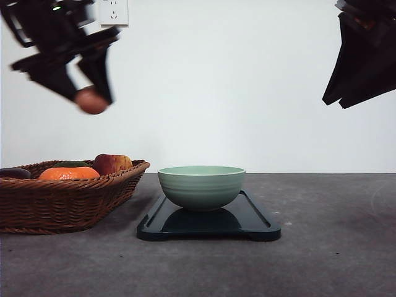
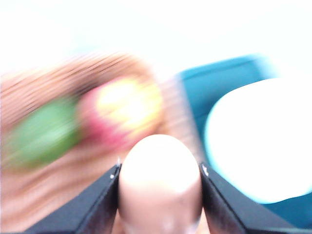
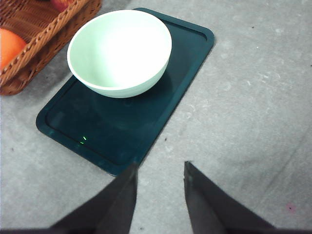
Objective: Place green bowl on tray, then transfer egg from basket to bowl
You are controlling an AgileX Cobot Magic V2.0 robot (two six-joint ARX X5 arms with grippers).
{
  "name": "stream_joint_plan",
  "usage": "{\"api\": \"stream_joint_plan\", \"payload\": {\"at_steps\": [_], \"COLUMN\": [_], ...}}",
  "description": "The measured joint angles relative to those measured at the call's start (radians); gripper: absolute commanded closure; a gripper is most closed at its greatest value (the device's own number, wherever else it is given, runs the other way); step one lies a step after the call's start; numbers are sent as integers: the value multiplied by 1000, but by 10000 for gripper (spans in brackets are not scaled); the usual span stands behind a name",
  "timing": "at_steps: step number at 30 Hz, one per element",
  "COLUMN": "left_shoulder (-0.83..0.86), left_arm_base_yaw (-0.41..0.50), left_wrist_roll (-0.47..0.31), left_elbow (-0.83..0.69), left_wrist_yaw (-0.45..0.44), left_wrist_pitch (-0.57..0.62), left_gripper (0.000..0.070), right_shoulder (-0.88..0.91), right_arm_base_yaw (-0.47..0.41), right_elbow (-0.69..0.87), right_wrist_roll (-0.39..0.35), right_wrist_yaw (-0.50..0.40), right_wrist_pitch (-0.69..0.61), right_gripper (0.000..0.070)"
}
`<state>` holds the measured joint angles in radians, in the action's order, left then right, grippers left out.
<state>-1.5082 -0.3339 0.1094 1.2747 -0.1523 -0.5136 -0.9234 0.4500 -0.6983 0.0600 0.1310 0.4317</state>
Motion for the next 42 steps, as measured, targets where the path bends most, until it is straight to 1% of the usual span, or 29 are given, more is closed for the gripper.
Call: {"api": "stream_joint_plan", "payload": {"at_steps": [5,8,12,17,22,25,31,42], "left_shoulder": [-9,-30,-86,-173,-276,-326,-387,-413], "left_arm_base_yaw": [-84,-136,-193,-245,-276,-280,-285,-300], "left_wrist_roll": [63,69,61,25,-5,-12,-13,-12], "left_elbow": [0,0,0,0,0,0,0,0], "left_wrist_yaw": [-13,-14,-12,3,100,104,105,105], "left_wrist_pitch": [159,241,301,328,362,382,387,427], "left_gripper": [436,436,436,436,436,436,436,435], "right_shoulder": [0,0,0,0,0,0,0,0], "right_arm_base_yaw": [0,0,0,0,0,0,0,0], "right_elbow": [0,0,0,0,0,0,0,0], "right_wrist_roll": [0,0,0,0,0,0,0,0], "right_wrist_yaw": [0,0,0,0,0,0,0,0], "right_wrist_pitch": [0,1,1,1,2,5,15,28], "right_gripper": [514,514,514,514,514,514,514,514]}}
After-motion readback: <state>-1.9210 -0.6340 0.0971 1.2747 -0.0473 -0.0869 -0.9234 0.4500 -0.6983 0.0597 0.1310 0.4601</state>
